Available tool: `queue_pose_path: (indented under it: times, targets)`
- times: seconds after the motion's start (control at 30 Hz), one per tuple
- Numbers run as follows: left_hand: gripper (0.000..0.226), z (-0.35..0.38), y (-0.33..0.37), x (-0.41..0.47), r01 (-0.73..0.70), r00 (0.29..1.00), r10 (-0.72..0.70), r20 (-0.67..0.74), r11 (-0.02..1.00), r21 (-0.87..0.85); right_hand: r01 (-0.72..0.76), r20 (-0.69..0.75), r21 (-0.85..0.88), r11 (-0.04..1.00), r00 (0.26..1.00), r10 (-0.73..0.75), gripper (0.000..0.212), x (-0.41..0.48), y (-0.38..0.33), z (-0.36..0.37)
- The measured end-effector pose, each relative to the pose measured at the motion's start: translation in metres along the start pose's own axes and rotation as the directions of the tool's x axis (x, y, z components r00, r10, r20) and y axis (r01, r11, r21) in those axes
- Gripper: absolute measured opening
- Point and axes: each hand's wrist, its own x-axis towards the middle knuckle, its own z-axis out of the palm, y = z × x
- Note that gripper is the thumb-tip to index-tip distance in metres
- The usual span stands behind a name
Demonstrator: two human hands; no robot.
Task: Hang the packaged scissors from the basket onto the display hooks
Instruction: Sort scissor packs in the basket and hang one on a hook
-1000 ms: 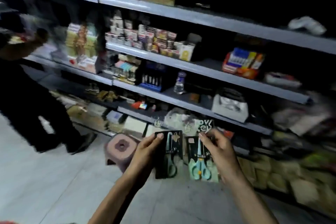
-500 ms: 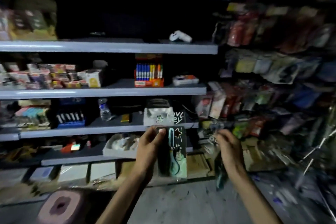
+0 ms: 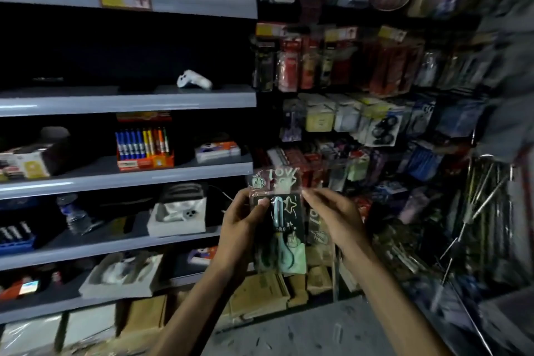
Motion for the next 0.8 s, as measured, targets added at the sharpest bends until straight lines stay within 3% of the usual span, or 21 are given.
queue_pose_path:
  times: [0.13,0.23,0.43,0.57,0.8]
  targets:
    - [0.017,0.034,-0.007,0.037,0.041,0.999,-0.04,0.013,0.998,-0.056,0.028,0.054,0.05,0.998,0.998,-0.031,0.018,0.032,0.009,-0.031]
    - [0.015,0.054,-0.019,0.068,0.038,0.999,-0.038,0.03,0.999,0.01,0.071,0.016,0.024,0.997,0.997,-0.072,0.003,0.057,0.022,-0.038]
    - [0.023,0.074,-0.044,0.137,-0.065,0.997,0.063,0.034,0.994,0.085,0.081,0.005,0.037,0.996,0.997,-0.081,0.013,0.124,0.057,-0.054]
    - [0.014,0.08,-0.053,0.195,-0.153,0.987,0.159,-0.022,0.975,0.159,0.046,-0.002,0.035,0.998,0.999,-0.046,0.014,0.179,0.073,-0.065]
    - [0.012,0.108,-0.071,0.277,-0.113,0.983,0.14,-0.119,0.971,0.21,0.035,-0.014,0.066,0.997,0.999,-0.034,0.006,0.26,0.096,-0.076]
